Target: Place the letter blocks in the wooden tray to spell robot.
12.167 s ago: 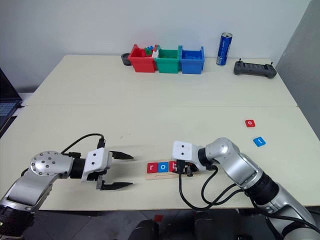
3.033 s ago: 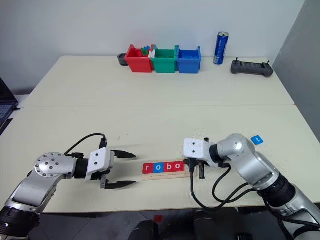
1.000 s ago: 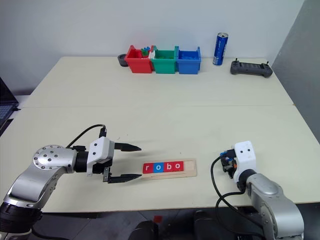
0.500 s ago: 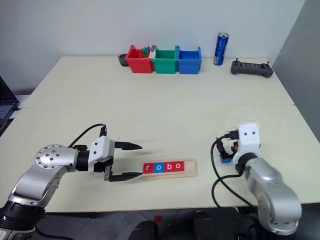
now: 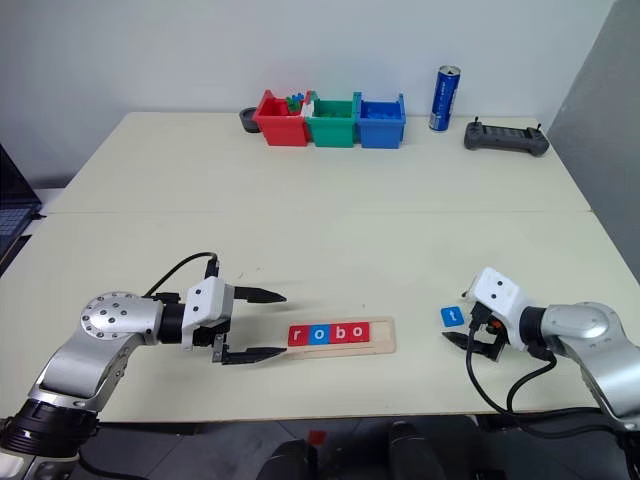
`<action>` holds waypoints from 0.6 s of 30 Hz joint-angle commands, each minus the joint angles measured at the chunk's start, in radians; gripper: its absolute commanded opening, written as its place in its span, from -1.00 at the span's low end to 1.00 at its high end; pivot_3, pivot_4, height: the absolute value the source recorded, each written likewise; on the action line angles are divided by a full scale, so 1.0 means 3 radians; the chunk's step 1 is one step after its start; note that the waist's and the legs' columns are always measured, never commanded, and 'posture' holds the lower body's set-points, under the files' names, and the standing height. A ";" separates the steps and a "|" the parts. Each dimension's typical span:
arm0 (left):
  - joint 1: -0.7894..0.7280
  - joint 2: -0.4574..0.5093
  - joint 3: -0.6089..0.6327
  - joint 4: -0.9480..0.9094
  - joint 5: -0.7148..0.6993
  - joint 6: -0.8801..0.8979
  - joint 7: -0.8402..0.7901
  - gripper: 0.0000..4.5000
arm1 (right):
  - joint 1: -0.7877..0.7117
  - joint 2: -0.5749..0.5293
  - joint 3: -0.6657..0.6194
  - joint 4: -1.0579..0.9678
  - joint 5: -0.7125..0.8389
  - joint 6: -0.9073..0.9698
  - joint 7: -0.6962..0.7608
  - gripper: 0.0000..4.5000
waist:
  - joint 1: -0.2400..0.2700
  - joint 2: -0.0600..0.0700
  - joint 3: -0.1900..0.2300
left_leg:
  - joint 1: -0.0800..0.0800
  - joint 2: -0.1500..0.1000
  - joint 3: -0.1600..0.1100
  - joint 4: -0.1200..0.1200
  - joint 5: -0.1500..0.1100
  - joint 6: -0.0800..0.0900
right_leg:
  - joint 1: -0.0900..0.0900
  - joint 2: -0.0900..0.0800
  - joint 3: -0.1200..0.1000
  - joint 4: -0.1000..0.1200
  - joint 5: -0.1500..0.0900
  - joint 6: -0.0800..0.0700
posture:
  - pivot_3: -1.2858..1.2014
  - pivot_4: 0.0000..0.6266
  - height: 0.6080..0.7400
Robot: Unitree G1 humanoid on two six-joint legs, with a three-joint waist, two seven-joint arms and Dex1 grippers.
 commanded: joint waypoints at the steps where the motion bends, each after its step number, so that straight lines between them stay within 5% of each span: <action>1: -0.0078 0.0003 0.0014 -0.0131 -0.0028 0.0022 0.0006 1.00 | -0.0236 -0.0050 0.0132 0.0261 -0.0141 -0.0397 0.0259 0.99 | -0.0001 0.0000 0.0000 | 0.0000 0.0000 -0.0001 0.0000 0.0000 0.0000 | 0.0000 0.0000 0.0000 0.0000 0.0002 -0.0003 | 0.03 -0.52 1.00; 9: -0.0128 0.0010 0.0042 -0.0299 -0.0083 0.0240 0.0069 1.00 | -0.0730 0.0029 0.0553 0.0928 -0.0367 -0.0760 0.0756 0.92 | 0.0008 0.0000 0.0000 | -0.0001 0.0000 -0.0003 -0.0001 0.0000 0.0000 | 0.0000 -0.0001 -0.0002 0.0001 0.0002 -0.0004 | 0.03 -0.52 1.00; 18: -0.0115 0.0030 0.0068 -0.0420 -0.0083 0.0361 0.0111 1.00 | -0.0892 0.0060 0.0588 0.0983 -0.0303 -0.0709 0.1063 -0.37 | 0.0011 0.0000 0.0000 | 0.0000 0.0000 -0.0003 0.0000 0.0000 -0.0001 | 0.0000 -0.0001 -0.0003 0.0002 0.0002 -0.0004 | 0.03 -0.52 1.00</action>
